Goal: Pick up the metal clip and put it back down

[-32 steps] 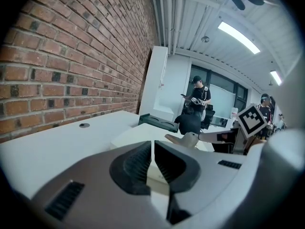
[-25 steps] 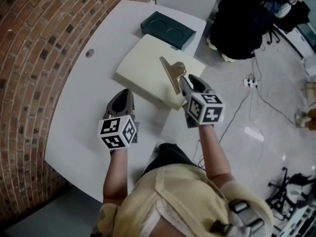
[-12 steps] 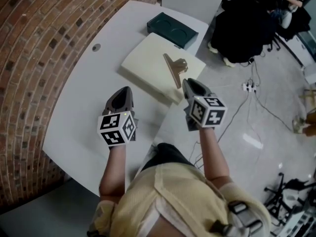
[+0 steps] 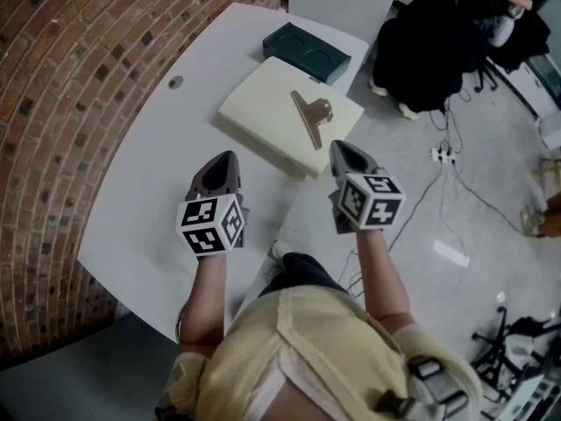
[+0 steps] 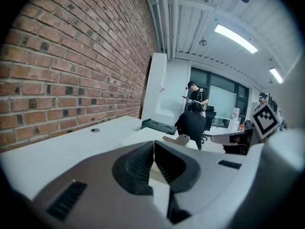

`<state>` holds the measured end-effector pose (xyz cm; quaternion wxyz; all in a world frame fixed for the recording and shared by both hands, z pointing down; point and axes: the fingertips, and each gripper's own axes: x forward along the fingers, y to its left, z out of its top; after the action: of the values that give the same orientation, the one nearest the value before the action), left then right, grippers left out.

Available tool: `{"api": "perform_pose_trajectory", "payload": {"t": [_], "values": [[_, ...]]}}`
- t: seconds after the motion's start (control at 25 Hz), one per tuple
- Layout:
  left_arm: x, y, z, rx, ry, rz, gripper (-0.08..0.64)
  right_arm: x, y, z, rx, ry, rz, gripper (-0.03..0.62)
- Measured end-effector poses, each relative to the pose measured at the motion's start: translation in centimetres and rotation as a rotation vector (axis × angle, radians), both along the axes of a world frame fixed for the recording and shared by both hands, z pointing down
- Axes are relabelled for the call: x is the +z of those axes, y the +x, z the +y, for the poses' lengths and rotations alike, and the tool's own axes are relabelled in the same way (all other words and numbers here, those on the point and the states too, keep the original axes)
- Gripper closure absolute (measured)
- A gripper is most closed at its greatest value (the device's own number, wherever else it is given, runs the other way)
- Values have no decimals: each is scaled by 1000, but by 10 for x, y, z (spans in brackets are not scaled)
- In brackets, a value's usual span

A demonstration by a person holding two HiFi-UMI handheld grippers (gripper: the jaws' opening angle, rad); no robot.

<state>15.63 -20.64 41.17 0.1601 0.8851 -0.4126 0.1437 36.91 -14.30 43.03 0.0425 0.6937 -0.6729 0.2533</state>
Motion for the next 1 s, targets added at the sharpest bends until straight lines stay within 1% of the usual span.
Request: {"api": "perform_pose_trajectory", "payload": {"t": [0.28, 0.52, 1.0], "values": [[-3, -4, 10, 10, 7, -8, 555, -8, -9, 12, -2, 23, -2, 588], [-3, -12, 16, 8, 6, -6, 555, -7, -16, 20, -8, 23, -17, 588], [-5, -21, 19, 25, 8, 9, 555, -13, -27, 30, 3, 15, 21, 589]]}}
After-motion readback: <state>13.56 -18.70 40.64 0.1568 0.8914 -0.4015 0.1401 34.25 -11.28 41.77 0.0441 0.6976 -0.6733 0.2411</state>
